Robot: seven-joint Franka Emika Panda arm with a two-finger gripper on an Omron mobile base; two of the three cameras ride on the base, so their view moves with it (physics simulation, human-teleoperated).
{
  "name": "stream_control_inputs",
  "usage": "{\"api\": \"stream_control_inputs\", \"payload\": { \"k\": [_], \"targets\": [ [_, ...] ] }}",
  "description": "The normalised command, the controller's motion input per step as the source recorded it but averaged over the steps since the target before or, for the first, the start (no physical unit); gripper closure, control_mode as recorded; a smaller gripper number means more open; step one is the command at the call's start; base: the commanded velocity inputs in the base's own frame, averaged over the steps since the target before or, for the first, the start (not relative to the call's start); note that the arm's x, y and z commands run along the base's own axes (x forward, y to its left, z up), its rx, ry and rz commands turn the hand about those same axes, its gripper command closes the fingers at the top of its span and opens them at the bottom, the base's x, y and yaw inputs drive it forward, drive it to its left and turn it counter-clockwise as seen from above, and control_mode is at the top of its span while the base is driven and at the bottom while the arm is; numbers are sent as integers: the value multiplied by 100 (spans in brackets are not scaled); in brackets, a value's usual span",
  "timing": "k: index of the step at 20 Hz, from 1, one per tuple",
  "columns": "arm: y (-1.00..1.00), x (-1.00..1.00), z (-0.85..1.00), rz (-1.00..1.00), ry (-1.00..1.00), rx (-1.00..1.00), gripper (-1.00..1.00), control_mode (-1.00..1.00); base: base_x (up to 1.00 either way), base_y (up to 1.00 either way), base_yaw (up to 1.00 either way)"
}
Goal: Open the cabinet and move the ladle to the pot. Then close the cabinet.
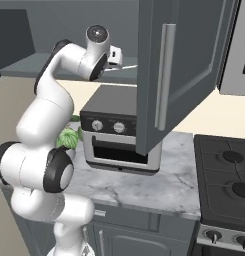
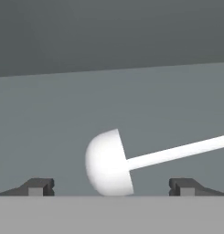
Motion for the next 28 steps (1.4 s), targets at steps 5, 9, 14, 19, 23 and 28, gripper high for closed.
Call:
{"api": "stream_control_inputs", "payload": {
  "k": [5, 9, 14, 19, 23, 28],
  "targets": [
    [-1, 26, -8, 0, 0, 0, -100, -100, 0, 0, 0],
    [-2, 16, -8, 0, 0, 0, -100, -100, 0, 0, 0],
    [0, 12, -13, 0, 0, 0, -100, -100, 0, 0, 0],
    [0, 0, -13, 0, 0, 0, 100, -100, 0, 0, 0],
    [0, 0, -12, 0, 0, 0, 100, -100, 0, 0, 0],
    [0, 0, -15, 0, 0, -1, 100, -100, 0, 0, 0]
  ]
}}
